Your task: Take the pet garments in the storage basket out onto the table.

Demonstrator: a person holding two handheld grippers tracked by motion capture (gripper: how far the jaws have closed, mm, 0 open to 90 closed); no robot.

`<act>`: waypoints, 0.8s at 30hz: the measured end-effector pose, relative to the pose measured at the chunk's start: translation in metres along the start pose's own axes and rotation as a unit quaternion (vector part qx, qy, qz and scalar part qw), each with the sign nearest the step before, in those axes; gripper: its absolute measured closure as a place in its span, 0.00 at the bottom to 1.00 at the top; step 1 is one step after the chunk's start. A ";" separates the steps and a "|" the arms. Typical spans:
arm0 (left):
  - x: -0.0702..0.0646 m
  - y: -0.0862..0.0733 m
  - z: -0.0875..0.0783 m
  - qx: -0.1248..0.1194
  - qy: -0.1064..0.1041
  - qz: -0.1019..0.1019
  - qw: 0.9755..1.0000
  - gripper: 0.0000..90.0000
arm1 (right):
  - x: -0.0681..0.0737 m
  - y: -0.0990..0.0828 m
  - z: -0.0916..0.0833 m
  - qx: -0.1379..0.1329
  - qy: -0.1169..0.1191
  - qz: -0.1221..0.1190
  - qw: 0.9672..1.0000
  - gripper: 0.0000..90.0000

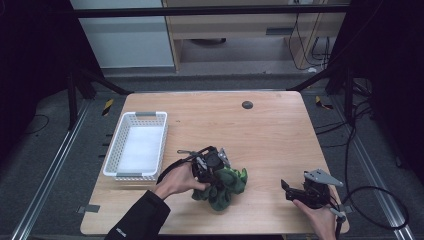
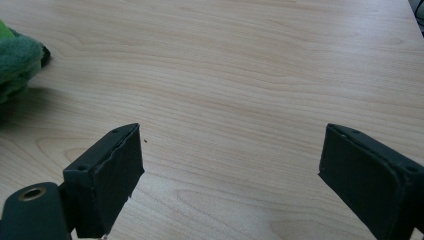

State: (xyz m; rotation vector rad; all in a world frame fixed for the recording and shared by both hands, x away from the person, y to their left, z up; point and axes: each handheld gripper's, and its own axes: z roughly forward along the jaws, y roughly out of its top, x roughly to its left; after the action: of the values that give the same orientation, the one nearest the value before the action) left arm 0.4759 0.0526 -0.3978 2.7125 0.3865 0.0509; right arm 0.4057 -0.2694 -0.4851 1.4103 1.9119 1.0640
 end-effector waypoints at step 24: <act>0.001 -0.006 0.000 -0.037 0.010 -0.015 0.999 0.40 | -0.001 -0.001 0.000 -0.001 -0.005 -0.002 1.000 0.10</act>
State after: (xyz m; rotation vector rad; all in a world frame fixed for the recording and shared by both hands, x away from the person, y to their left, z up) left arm 0.4751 0.0583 -0.4006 2.6337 0.4221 0.0828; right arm 0.4060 -0.2702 -0.4859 1.4068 1.9056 1.0535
